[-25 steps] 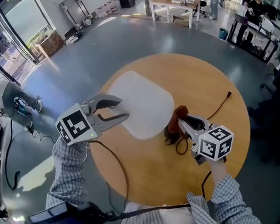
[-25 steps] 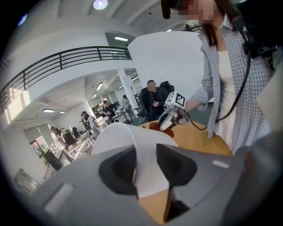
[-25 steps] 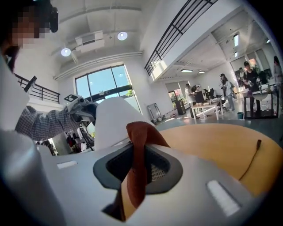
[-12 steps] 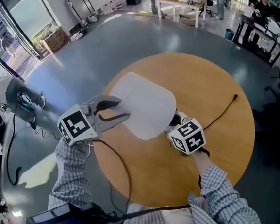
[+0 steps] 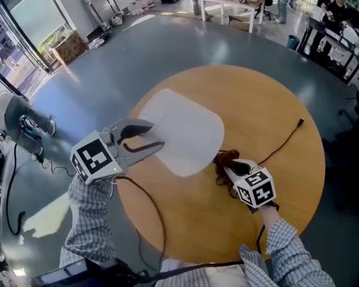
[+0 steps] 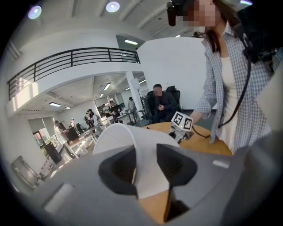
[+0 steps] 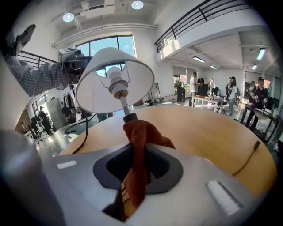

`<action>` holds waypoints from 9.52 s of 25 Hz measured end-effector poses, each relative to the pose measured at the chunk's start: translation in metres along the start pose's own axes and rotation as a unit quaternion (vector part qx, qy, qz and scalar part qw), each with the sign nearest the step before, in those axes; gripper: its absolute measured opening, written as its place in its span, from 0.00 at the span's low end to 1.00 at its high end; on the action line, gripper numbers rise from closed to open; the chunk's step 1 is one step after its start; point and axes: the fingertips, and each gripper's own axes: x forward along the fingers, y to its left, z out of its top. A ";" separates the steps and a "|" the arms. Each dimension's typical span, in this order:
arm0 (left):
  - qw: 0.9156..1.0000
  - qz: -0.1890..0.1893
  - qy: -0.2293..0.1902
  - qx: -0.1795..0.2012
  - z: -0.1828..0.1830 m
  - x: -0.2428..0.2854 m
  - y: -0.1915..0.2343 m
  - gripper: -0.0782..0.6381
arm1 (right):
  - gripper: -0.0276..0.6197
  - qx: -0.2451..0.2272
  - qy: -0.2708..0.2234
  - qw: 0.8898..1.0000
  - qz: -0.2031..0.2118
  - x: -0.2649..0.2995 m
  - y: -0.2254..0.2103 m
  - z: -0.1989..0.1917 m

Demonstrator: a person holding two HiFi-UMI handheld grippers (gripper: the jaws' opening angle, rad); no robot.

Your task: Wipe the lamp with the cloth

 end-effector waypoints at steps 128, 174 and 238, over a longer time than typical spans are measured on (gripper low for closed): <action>0.961 -0.068 0.115 0.241 0.072 0.066 -0.026 0.32 | 0.18 0.236 -0.196 0.921 0.241 -0.084 0.072 0.093; 0.975 -0.022 -0.075 0.208 0.128 0.086 -0.084 0.48 | 0.30 0.250 -0.172 0.923 0.238 -0.107 0.059 0.056; 0.969 -0.025 -0.084 -0.232 -0.030 0.096 -0.251 0.12 | 0.05 0.050 -0.085 0.995 0.021 -0.118 0.126 -0.037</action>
